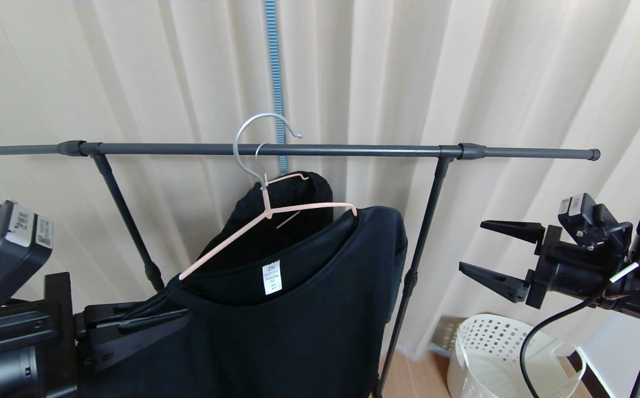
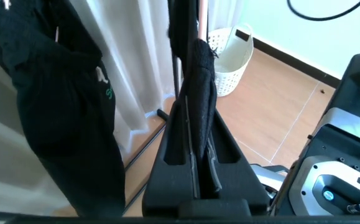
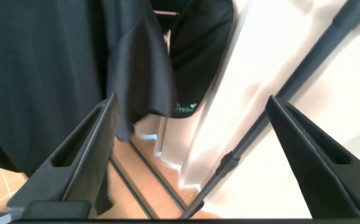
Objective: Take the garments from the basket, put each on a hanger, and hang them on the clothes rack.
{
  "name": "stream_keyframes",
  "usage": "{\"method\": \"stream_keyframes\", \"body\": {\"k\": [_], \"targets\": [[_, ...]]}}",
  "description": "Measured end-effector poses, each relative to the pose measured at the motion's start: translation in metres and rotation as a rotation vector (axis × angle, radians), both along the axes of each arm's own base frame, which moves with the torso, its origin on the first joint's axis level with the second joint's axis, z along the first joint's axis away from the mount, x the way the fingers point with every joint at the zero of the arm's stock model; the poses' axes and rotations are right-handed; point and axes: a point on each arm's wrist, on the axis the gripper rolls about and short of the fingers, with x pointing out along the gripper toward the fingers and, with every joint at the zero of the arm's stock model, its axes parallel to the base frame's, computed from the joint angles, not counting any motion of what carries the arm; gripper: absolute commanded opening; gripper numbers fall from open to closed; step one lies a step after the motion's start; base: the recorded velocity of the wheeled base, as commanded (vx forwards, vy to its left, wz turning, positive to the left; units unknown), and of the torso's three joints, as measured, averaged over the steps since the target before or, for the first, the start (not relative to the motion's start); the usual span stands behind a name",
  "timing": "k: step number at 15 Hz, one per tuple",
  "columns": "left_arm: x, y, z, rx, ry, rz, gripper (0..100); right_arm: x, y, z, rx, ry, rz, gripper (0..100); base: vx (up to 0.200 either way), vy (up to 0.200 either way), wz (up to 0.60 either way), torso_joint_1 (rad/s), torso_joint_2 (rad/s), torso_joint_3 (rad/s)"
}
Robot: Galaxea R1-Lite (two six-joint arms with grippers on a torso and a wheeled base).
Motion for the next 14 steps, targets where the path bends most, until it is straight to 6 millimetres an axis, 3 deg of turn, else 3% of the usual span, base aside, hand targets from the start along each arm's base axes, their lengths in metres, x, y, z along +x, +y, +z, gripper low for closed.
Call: {"method": "stream_keyframes", "body": {"k": [8,14], "targets": [[0.024,0.004,0.005,-0.031,0.07,0.18,0,-0.015,0.02,0.02,-0.002,-0.064,-0.032,100,0.0,0.0,0.0,0.0,0.0,0.0],[0.063,-0.026,0.014,-0.049,0.14,0.248,0,-0.018,0.021,0.026,0.017,-0.06,-0.031,100,0.0,0.0,0.0,0.0,0.0,0.0]]}}
